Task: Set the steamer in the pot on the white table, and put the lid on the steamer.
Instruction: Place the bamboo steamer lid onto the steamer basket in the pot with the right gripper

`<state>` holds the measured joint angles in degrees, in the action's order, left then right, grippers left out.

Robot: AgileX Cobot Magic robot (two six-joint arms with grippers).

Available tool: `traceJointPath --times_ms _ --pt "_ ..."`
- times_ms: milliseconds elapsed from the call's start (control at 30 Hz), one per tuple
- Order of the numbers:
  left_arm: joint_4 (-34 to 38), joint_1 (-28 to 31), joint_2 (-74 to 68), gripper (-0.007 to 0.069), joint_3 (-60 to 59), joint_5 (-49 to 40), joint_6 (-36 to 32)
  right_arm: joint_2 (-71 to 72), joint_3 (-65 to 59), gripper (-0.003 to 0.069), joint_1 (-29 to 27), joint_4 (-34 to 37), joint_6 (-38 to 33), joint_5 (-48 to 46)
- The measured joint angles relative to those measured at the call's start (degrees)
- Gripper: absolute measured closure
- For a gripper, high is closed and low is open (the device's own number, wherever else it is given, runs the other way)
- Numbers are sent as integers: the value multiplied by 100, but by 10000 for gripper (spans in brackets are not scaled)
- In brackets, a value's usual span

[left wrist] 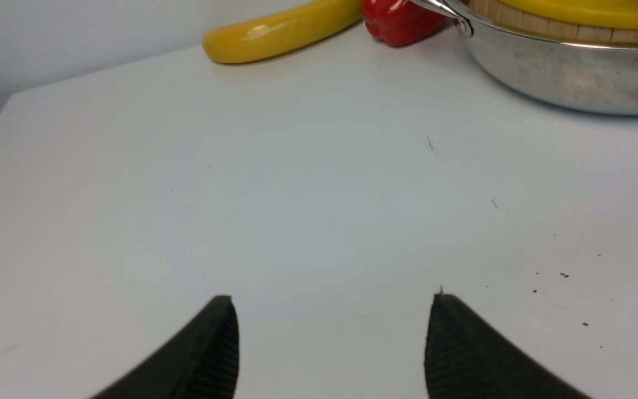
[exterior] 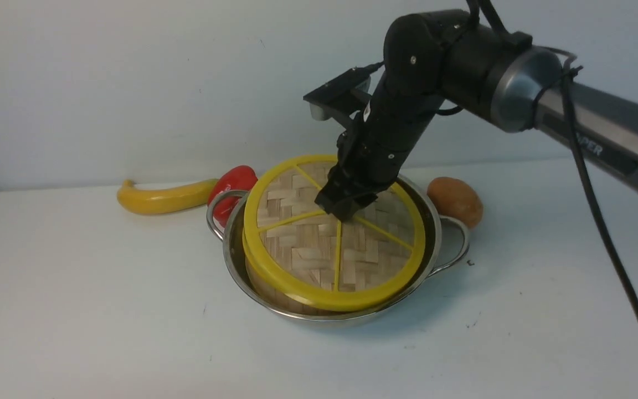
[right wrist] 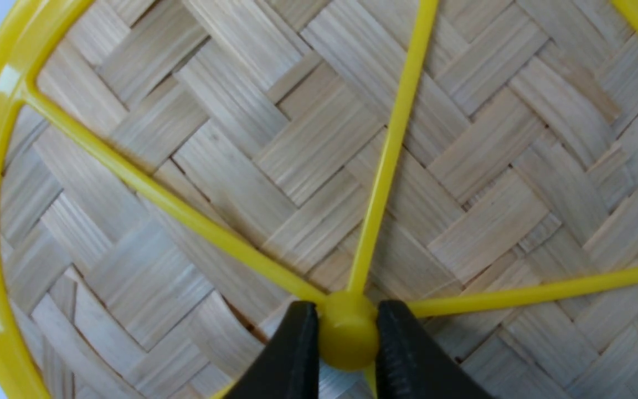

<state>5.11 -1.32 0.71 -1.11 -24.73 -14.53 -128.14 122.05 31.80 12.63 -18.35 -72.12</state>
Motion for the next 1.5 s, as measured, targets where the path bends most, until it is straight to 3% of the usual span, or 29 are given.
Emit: traceJointPath --times_ms 1500 --pt "0 0 0 204 0 0 0 -329 533 545 41 -4 -238 5"
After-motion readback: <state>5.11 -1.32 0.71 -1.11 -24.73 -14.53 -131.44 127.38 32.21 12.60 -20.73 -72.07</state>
